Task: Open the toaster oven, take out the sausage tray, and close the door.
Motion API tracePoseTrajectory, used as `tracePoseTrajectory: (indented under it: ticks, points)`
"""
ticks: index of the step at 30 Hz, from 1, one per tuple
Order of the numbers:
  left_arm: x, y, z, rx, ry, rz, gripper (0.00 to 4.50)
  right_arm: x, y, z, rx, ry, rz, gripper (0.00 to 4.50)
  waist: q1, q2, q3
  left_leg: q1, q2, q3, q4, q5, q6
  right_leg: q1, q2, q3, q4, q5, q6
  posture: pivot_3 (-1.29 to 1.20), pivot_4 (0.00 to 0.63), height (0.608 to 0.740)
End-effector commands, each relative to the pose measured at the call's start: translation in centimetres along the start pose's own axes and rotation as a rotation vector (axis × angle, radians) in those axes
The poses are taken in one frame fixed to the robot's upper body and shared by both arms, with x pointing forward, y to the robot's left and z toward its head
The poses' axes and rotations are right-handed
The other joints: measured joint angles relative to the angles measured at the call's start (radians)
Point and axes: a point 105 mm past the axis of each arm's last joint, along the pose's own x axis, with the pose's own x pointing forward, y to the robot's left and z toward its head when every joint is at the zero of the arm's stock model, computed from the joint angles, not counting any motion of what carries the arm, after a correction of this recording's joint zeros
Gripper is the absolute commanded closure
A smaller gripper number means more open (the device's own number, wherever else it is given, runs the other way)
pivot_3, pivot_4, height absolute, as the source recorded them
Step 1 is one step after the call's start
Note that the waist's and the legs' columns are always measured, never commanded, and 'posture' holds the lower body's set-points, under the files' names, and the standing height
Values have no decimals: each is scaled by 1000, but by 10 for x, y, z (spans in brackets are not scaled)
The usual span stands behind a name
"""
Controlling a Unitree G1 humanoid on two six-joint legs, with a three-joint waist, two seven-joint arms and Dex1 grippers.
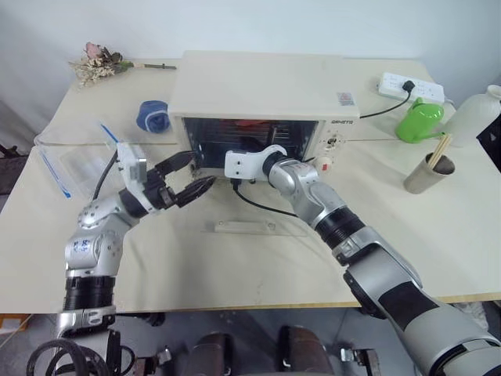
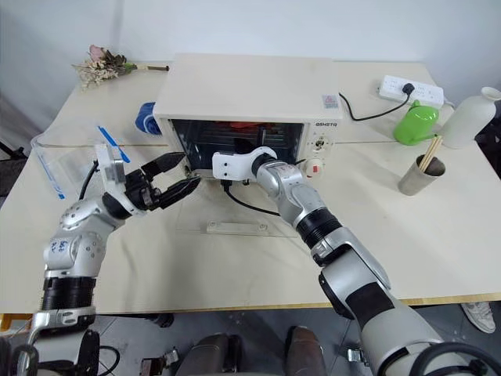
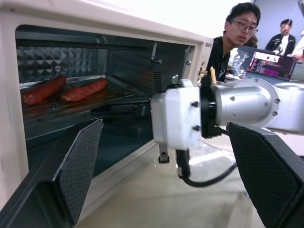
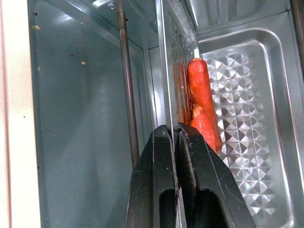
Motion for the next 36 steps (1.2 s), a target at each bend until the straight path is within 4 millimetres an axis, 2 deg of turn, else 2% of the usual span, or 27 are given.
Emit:
tracePoseTrajectory:
  ticks: [1, 4, 9, 16, 19, 24, 29, 36]
  points:
    - [2, 8, 18, 35, -65, 12, 55, -6, -22, 21, 8, -100, -75, 4482, -2, 0, 0, 0, 0, 0, 0, 0, 0, 0, 0, 0, 0, 0, 0, 0, 150, 740]
    - [0, 16, 25, 30, -71, 28, 55, -17, -8, 27, 16, -154, -25, 4482, -2, 0, 0, -1, 0, -2, -1, 0, 0, -1, 0, -1, 0, 0, 0, 0, 150, 740]
    - [-3, 20, 24, 13, -37, 19, 55, -36, 10, 31, 16, -195, 26, 4482, -3, 0, 0, -1, 0, -1, 0, -1, -1, -1, 0, -1, 0, 0, 0, 0, 150, 740]
    - [-1, 26, 24, 0, -27, 18, 55, -57, 2, 37, 24, -244, 7, 4482, 0, 0, 0, -1, 0, 0, 1, 0, 0, 0, 0, -1, 0, 0, 0, 0, 150, 740]
    - [0, 28, 21, -29, -17, 20, 55, -76, 6, 37, 14, -271, 21, 4482, 7, -1, 0, -1, 0, 0, 1, 0, 0, 0, 0, -1, 0, 0, 0, 0, 150, 740]
    - [-2, 37, 12, -119, 33, 59, 55, -116, 32, 23, -8, -262, 93, 4482, 32, -1, 0, -1, -1, 0, 2, -1, 0, 0, 0, 0, 0, 0, 0, 0, 150, 740]
    - [1, 36, 7, -175, 41, 66, 55, -139, 33, 17, -14, -245, 94, 4482, 51, -2, 1, -1, -1, 3, 4, 0, 1, 2, -1, 1, -2, 0, 0, 0, 150, 740]
    - [-14, 19, -6, -434, 152, 43, 55, -160, 30, 14, -53, -234, 90, 4482, 52, -3, 1, -2, -1, 2, 4, 0, 1, 1, -1, 1, -3, 0, 0, 0, 150, 740]
